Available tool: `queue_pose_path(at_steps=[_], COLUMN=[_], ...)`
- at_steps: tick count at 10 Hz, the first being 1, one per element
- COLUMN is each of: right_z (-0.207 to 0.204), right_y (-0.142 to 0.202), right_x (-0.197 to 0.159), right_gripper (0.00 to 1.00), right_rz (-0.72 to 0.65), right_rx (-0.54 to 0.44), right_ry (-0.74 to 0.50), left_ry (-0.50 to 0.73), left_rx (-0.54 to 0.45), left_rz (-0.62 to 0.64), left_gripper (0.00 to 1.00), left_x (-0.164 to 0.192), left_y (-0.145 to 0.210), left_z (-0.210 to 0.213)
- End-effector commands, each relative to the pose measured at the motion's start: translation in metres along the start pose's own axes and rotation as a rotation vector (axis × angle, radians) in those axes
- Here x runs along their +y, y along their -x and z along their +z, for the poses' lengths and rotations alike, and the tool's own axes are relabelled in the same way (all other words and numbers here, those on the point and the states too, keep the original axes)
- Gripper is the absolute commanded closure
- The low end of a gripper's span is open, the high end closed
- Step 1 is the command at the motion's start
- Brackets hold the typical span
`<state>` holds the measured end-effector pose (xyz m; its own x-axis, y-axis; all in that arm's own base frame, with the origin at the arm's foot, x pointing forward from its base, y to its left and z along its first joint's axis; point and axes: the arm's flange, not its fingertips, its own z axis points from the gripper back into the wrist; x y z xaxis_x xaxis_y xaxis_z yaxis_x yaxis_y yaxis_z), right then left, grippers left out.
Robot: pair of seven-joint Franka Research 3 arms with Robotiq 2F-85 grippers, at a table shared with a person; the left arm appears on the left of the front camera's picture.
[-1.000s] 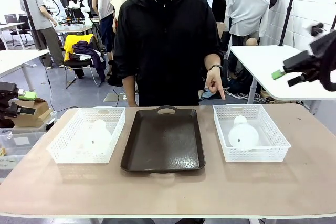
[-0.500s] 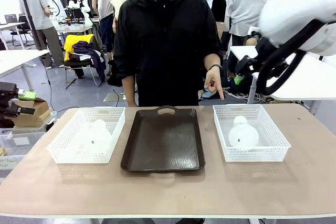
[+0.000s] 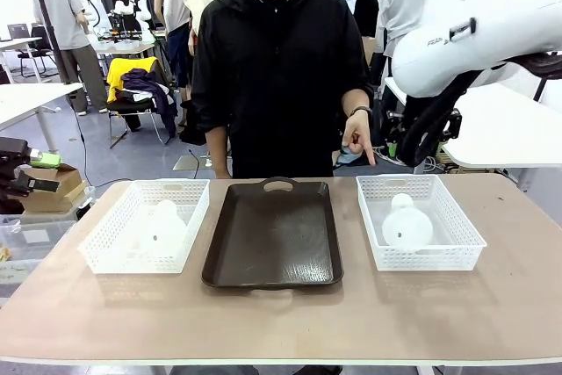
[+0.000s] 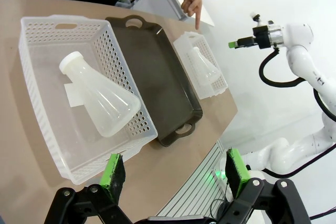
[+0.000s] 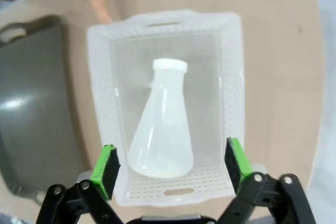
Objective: Prepare the laboratory tools.
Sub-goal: Pick up the Big flask that the person points to.
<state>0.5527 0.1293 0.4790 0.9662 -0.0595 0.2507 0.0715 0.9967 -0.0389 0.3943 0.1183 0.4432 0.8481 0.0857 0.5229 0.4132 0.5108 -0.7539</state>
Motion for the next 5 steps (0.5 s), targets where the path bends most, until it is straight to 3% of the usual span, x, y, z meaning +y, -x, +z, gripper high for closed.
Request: queue_pose_path(at_steps=[1, 5], right_z=[-0.016, -0.070], right_y=[-0.017, -0.023], right_x=[0.016, 0.012], right_gripper=[0.00, 0.00], right_rz=[-0.075, -0.055], right_rx=[0.054, 0.143], right_ry=[0.070, -0.112], left_ry=[0.007, 0.007], left_rx=[0.001, 0.001], left_rz=[-0.012, -0.012], left_gripper=[0.00, 0.00], left_x=[0.000, 0.000], left_y=[0.001, 0.001], left_z=[0.002, 0.002])
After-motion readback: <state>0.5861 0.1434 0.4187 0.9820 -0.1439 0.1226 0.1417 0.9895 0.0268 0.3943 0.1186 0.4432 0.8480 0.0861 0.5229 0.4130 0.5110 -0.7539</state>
